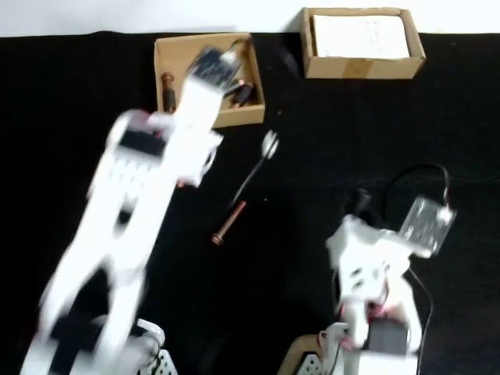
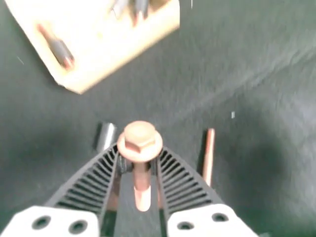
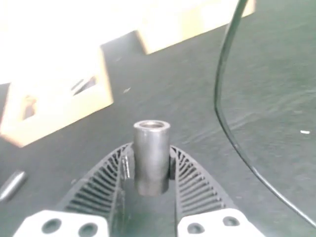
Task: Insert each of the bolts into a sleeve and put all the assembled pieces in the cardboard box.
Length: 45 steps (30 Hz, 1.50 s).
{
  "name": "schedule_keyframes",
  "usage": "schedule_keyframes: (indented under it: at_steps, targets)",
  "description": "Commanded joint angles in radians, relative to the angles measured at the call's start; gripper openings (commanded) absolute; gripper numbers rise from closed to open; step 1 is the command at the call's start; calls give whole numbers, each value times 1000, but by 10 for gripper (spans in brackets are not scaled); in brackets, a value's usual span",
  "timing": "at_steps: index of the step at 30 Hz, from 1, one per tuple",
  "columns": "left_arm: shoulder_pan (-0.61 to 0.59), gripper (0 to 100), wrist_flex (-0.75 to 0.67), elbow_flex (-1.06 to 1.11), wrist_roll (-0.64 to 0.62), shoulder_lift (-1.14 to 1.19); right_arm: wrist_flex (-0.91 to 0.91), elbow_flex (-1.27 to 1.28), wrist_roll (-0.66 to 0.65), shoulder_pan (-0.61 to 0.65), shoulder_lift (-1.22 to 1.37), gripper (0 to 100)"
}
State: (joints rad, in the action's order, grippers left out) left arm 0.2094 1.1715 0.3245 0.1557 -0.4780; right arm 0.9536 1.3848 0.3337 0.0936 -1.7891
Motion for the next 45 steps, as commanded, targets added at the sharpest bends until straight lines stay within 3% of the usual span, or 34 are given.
schedule_keyframes:
  at_steps: [1, 5, 8, 12, 16, 22, 28, 33, 45]
  targets:
    - [8, 8, -232, 252, -3, -341, 13, -59, -3, 108, -7, 6]
    - [10, 9, -462, 450, -5, -542, -107, -38, -20, 226, 24, 6]
    - [12, 9, -525, 495, -8, -587, -180, -4, -121, 300, 53, 6]
    - [67, 9, -523, 453, -25, -573, -252, 2, -212, 343, 101, 6]
    - [183, 9, -523, 366, -178, -539, -372, 2, -292, 346, 142, 6]
    - [325, 9, -522, 223, -278, -404, -639, 90, -313, 344, 157, 6]
    - [372, 9, -489, 45, -319, -220, -911, 275, -311, 344, 157, 6]
    - [364, 9, -400, -90, -439, -99, -940, 317, -307, 346, 157, 6]
    - [349, 9, -394, -82, -436, -19, -940, 317, -307, 343, 157, 6]
